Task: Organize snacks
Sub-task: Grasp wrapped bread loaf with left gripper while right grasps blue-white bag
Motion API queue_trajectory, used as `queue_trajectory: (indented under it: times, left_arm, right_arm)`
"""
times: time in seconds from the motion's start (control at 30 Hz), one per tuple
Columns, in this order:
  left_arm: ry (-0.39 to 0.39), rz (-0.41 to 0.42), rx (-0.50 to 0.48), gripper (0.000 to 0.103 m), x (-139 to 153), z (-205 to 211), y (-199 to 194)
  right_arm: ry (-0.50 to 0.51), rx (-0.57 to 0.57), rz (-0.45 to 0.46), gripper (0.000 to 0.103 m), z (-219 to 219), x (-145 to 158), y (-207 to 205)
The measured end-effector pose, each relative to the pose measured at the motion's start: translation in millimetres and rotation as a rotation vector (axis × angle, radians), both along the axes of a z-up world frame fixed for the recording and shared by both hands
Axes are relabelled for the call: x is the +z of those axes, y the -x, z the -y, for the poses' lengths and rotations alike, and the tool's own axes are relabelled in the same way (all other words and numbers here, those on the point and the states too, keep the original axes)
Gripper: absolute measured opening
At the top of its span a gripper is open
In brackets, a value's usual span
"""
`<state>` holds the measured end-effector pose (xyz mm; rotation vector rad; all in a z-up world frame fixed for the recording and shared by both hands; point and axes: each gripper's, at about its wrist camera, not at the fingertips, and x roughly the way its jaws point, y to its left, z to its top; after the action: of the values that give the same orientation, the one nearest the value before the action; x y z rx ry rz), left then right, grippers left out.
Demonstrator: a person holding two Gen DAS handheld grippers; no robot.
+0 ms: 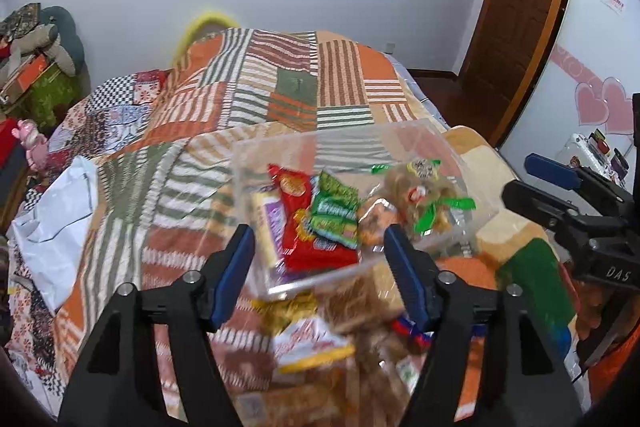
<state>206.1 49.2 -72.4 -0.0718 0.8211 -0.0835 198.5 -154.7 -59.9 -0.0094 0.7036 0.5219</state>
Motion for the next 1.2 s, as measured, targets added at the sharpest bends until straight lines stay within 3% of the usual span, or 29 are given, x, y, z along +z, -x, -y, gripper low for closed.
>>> queue_trajectory:
  times: [0.13, 0.3, 0.7, 0.73, 0.8, 1.2]
  left_arm:
    - [-0.019, -0.016, 0.02, 0.074, -3, -11, 22]
    - [0.024, -0.078, 0.049, 0.076, -17, -28, 39]
    - [0.012, -0.261, 0.032, 0.077, -93, -32, 65]
    - [0.007, -0.261, 0.023, 0.077, -97, -30, 67]
    - [-0.016, -0.247, 0.017, 0.089, -102, -27, 70]
    - [0.022, -0.238, -0.002, 0.103, -124, -16, 71]
  right_arm:
    - [0.004, 0.015, -0.02, 0.079, 1, -7, 12]
    - [0.013, 0.053, -0.066, 0.079, -2, -23, 23]
    - [0.012, 0.08, -0.232, 0.079, -7, -76, 35]
    - [0.01, 0.081, -0.242, 0.079, -8, -79, 35]
    - [0.002, 0.09, -0.265, 0.081, -8, -84, 35]
    - [0.014, 0.097, -0.279, 0.084, -28, -96, 29]
